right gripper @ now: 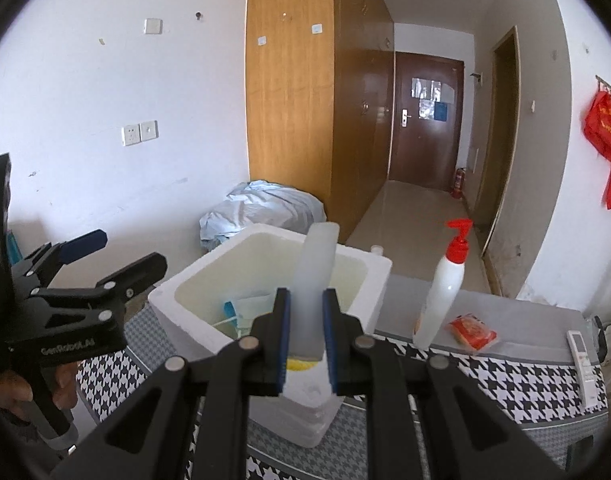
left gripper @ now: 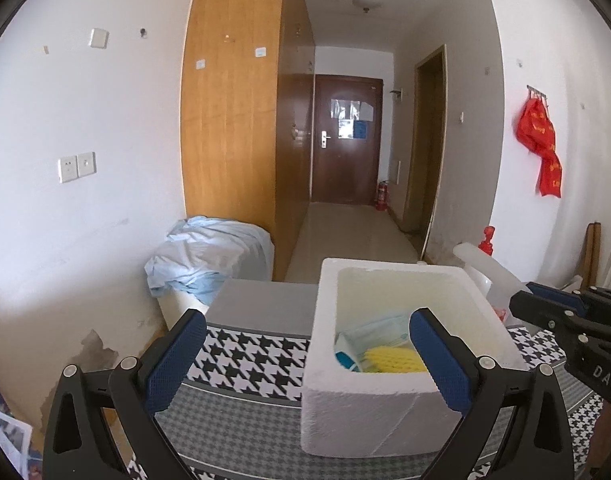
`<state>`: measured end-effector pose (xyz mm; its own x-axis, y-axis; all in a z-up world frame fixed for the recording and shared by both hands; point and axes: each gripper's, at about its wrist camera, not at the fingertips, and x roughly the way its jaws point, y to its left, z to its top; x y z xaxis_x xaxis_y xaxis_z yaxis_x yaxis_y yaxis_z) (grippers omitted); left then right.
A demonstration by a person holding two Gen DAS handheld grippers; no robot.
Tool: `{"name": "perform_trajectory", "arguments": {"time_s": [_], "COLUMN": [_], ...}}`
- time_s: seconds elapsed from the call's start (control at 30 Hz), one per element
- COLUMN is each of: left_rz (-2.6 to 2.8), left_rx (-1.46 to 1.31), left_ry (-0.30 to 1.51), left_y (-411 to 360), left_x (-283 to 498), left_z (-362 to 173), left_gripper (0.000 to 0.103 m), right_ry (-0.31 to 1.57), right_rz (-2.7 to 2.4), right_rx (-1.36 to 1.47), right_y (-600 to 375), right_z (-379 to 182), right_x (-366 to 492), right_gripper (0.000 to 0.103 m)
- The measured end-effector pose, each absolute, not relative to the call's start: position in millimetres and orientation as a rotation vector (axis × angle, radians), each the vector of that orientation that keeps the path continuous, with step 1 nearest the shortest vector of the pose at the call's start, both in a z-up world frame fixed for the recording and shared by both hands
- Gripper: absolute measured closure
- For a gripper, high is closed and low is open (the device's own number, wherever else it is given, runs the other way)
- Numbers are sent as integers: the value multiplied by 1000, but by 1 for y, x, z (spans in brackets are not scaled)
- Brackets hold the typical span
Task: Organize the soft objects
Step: 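Lower the white tube into the foam box and open the right tool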
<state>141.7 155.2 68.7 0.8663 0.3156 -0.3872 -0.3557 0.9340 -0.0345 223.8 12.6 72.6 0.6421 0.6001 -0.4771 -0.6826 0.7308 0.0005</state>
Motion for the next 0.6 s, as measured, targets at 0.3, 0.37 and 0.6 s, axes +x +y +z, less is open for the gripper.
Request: {"name": "perform_trajectory", "arguments": {"time_s": [0.3, 0.37, 0.6], "left_rz": [362, 374, 407], "left_rx": [-109, -107, -116], "left_ry": [385, 383, 381], "left_y": [162, 164, 174], "left_x": [134, 132, 126], "left_z": [67, 66, 64], "left_gripper": [1, 1, 1], "right_ry": [491, 496, 513], "right_rz": [743, 747, 763], "right_rx": [-215, -216, -224], "right_y": [27, 29, 37], "right_z": [70, 69, 67], "right_x": [233, 234, 240], "right_gripper": [84, 84, 84]}}
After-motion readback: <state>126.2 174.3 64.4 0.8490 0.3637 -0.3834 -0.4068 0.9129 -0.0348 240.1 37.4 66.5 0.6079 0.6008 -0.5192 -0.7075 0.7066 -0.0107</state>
